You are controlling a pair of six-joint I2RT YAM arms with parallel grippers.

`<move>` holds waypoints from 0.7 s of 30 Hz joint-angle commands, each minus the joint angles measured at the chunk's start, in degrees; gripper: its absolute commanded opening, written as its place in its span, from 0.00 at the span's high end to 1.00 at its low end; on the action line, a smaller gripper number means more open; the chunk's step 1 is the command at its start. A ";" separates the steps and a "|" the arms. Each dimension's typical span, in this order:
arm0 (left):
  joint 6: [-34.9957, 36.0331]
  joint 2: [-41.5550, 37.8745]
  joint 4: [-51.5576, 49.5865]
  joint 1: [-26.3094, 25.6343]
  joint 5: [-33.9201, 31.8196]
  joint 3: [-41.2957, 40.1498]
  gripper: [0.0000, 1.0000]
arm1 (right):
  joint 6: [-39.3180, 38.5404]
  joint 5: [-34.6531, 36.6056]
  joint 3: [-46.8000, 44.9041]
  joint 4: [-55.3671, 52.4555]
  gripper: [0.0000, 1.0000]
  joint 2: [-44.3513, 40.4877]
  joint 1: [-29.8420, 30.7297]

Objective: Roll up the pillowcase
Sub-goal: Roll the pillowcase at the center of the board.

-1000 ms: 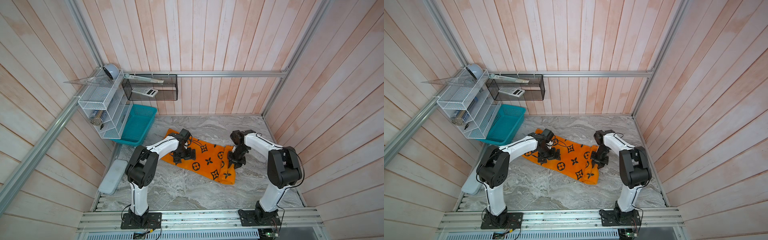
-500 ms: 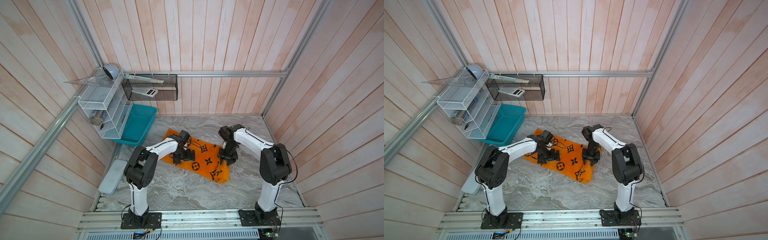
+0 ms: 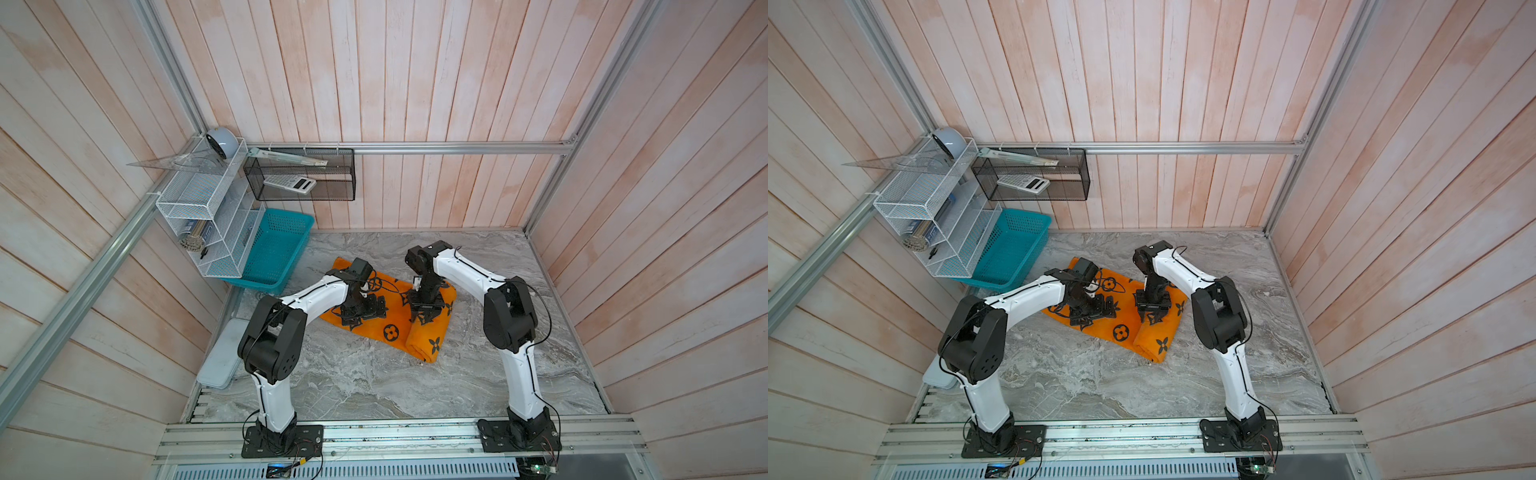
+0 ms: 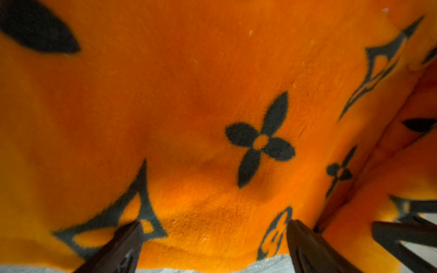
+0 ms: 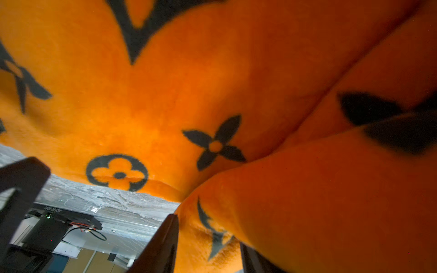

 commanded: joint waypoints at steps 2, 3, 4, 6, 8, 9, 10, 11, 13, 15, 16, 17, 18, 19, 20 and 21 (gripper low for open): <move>-0.73 -3.16 2.19 -0.56 2.67 -1.62 0.00 | -0.64 -4.92 3.24 -0.39 0.53 3.30 1.98; -0.66 -3.53 2.29 -1.26 2.90 -1.77 0.00 | -0.37 -4.61 3.05 0.15 0.53 3.61 1.99; -0.55 -3.79 2.16 -1.92 2.91 -1.71 0.00 | 0.01 -4.09 2.64 0.89 0.53 3.69 1.93; -0.17 -4.31 1.48 -3.85 2.82 -1.23 0.00 | 1.13 -2.69 1.28 3.01 0.52 3.63 1.11; 0.39 -4.61 0.68 -6.03 2.25 -0.69 0.00 | 1.19 -2.64 0.03 4.69 0.52 3.49 0.01; 0.94 -4.59 0.09 -7.34 1.77 -0.35 0.00 | 1.15 -3.75 -0.40 5.00 0.52 3.73 -0.69; 1.34 -4.49 -0.32 -8.25 1.32 -0.03 0.00 | 1.06 -5.29 -1.19 5.71 0.52 3.67 -1.31; 1.69 -4.21 -0.81 -9.19 1.00 0.26 0.00 | 1.43 -6.40 -2.43 6.70 0.52 3.29 -1.96; 1.84 -3.73 -1.27 -10.31 0.34 0.09 0.01 | 2.00 -8.03 -5.08 9.29 0.51 1.62 -2.84; 1.67 -3.56 -0.81 -10.67 -0.20 -0.67 0.02 | 2.76 -9.05 -6.99 10.90 0.51 0.49 -3.39; 1.56 -3.47 -0.20 -10.79 -0.04 -1.06 0.03 | 3.03 -9.67 -7.88 11.55 0.51 0.15 -3.52; 1.56 -3.31 0.17 -10.86 0.16 -1.26 0.03 | 3.32 -9.70 -8.38 11.76 0.51 -0.18 -3.59; 1.53 -2.85 0.36 -10.98 0.31 -1.05 0.03 | 3.43 -9.85 -8.76 11.96 0.51 -0.38 -3.68; 1.75 -2.36 0.54 -11.21 0.92 -0.82 0.03 | 3.55 -10.04 -9.28 12.46 0.51 -0.64 -3.67; 1.89 -1.88 0.62 -11.52 1.21 -0.48 0.03 | 3.73 -10.06 -9.53 12.51 0.51 -0.77 -3.70; 2.07 -1.34 0.46 -11.83 1.17 -0.09 0.03 | 3.99 -10.56 -9.80 12.80 0.51 -0.86 -3.76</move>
